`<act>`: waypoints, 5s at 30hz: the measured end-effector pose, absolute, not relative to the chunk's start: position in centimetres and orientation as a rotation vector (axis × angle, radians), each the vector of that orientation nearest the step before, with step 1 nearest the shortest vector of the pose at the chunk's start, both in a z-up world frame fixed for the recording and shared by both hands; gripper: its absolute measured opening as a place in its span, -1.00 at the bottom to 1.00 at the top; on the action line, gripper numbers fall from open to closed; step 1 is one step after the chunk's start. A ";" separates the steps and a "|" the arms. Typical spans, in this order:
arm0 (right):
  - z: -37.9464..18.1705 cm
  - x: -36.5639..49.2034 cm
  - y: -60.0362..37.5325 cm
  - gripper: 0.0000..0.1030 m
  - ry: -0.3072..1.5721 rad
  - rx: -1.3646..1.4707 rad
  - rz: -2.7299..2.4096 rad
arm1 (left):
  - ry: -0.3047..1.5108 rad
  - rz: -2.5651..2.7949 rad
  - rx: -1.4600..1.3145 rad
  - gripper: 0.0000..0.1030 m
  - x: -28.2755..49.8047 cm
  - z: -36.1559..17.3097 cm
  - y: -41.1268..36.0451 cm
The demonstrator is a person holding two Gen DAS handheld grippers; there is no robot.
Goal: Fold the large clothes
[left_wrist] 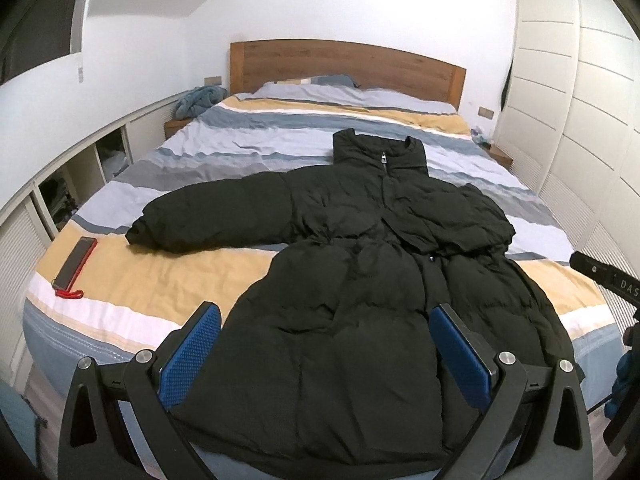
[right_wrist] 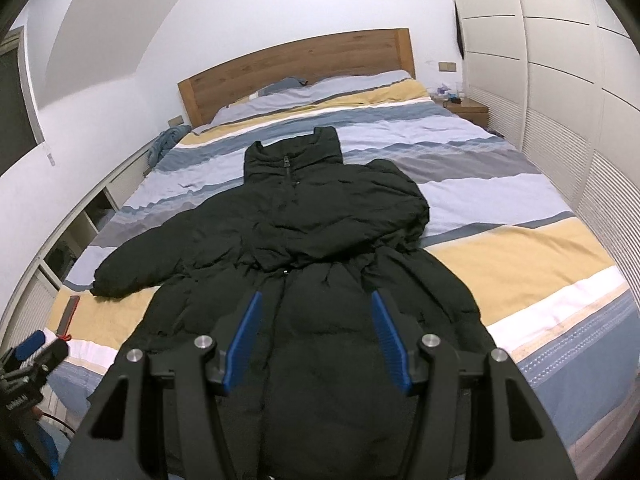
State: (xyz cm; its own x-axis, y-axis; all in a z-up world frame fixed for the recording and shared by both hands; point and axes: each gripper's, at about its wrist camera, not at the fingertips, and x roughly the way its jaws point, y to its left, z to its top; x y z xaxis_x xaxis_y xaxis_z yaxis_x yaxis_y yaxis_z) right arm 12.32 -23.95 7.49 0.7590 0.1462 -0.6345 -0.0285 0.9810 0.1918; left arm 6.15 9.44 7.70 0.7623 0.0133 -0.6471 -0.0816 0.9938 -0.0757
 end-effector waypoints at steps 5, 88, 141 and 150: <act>7.1 12.6 -24.8 0.07 0.710 0.214 0.089 | 0.711 0.053 -0.127 0.98 6.4 7.8 10.4; -0.4 28.3 -26.0 0.07 0.795 0.075 0.142 | 0.883 0.535 -0.705 0.98 27.6 -5.9 39.5; 2.8 22.6 -30.7 0.07 0.716 0.119 0.081 | 0.701 -0.079 -0.510 -0.83 33.0 7.5 16.7; 2.3 21.4 -33.6 0.07 0.722 0.159 0.046 | 0.820 -0.128 -0.408 -0.83 34.6 3.3 9.3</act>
